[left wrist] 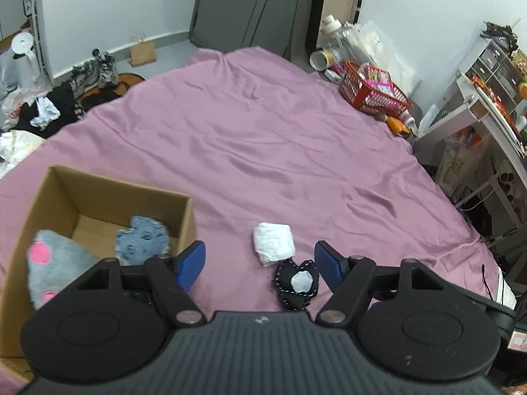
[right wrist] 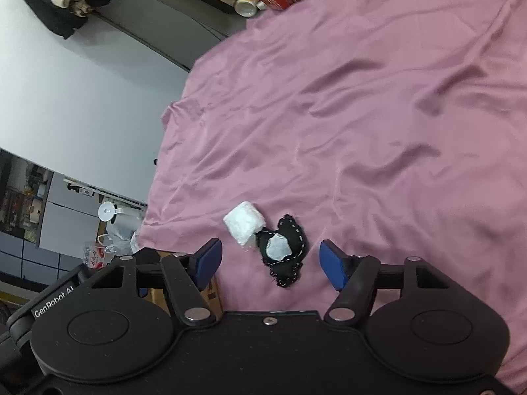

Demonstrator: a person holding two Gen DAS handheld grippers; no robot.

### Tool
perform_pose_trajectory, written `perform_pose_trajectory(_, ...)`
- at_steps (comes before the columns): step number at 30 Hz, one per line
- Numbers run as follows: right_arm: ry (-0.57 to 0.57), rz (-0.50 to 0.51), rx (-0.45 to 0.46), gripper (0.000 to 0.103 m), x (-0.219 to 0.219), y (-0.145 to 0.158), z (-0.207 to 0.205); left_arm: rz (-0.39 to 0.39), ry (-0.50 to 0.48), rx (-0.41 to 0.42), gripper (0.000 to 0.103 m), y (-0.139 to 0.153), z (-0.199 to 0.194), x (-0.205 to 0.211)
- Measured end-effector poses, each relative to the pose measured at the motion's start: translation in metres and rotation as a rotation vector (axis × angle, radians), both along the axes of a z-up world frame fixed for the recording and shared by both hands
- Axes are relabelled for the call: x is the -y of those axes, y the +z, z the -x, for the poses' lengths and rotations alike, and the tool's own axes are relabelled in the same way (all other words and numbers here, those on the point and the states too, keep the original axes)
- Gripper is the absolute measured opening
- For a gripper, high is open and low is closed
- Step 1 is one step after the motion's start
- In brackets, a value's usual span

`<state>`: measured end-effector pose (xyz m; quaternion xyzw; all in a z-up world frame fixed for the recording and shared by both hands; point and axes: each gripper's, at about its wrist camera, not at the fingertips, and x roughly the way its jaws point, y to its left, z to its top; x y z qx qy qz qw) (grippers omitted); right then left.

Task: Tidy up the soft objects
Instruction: 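Move both tools from the box down to the white item and black frame item, then grasp the white wrapped item with the left tool while the right tool grasps the black frame item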

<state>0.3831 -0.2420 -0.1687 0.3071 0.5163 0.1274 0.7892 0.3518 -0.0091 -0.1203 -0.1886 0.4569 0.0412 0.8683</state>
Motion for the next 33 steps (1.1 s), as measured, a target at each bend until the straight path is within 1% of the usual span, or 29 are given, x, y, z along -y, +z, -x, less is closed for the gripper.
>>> perform_pose_trajectory(1, -0.003, -0.001, -0.01, 0.062, 0.0, -0.004, -0.003, 0.007, -0.005, -0.007, 0.069, -0.003, -0.005, 0.002)
perform_pose_trajectory(3, -0.006, -0.001, -0.026, 0.057, -0.001, -0.01, -0.008, 0.012, -0.011, -0.014, 0.069, -0.008, -0.012, 0.005)
perform_pose_trajectory(5, -0.005, 0.004, -0.035, 0.055, -0.002, -0.016, -0.012, 0.013, -0.016, -0.021, 0.069, -0.013, -0.019, 0.009)
perform_pose_trajectory(11, 0.036, 0.011, -0.058, 0.052, -0.011, -0.029, -0.023, 0.033, -0.025, -0.072, 0.066, -0.036, -0.04, 0.014)
perform_pose_trajectory(13, 0.052, 0.018, -0.067, 0.049, -0.015, -0.035, -0.027, 0.039, -0.021, -0.087, 0.066, -0.042, -0.045, 0.015)
perform_pose_trajectory(15, 0.061, 0.004, -0.085, 0.041, -0.017, -0.041, -0.03, 0.046, -0.024, -0.102, 0.066, -0.049, -0.051, 0.017)
perform_pose_trajectory(17, 0.07, 0.003, -0.106, 0.039, -0.02, -0.049, -0.034, 0.054, -0.021, -0.118, 0.065, -0.057, -0.055, 0.018)
perform_pose_trajectory(19, 0.072, 0.024, -0.119, 0.039, -0.022, -0.055, -0.037, 0.07, -0.022, -0.134, 0.064, -0.064, -0.058, 0.019)
perform_pose_trajectory(21, 0.074, 0.016, -0.129, 0.039, -0.023, -0.059, -0.039, 0.078, -0.023, -0.147, 0.064, -0.07, -0.063, 0.021)
perform_pose_trajectory(25, 0.093, 0.026, -0.121, 0.039, -0.03, -0.062, -0.041, 0.076, -0.025, -0.165, 0.064, -0.082, -0.071, 0.024)
perform_pose_trajectory(27, 0.102, 0.043, -0.111, 0.031, -0.033, -0.064, -0.041, 0.077, -0.026, -0.17, 0.064, -0.088, -0.074, 0.025)
perform_pose_trajectory(29, 0.11, 0.056, -0.102, 0.027, -0.035, -0.064, -0.041, 0.079, -0.019, -0.179, 0.064, -0.094, -0.077, 0.024)
perform_pose_trajectory(30, 0.116, 0.063, -0.095, 0.025, -0.036, -0.063, -0.041, 0.081, -0.01, -0.183, 0.06, -0.097, -0.077, 0.023)
perform_pose_trajectory(31, 0.121, 0.07, -0.089, 0.024, -0.036, -0.063, -0.041, 0.084, 0.001, -0.181, 0.052, -0.099, -0.077, 0.021)
perform_pose_trajectory(32, 0.123, 0.076, -0.084, 0.023, -0.037, -0.062, -0.041, 0.084, 0.006, -0.185, 0.049, -0.101, -0.077, 0.02)
perform_pose_trajectory(33, 0.126, 0.08, -0.077, 0.021, -0.037, -0.061, -0.04, 0.08, 0.006, -0.189, 0.044, -0.103, -0.077, 0.02)
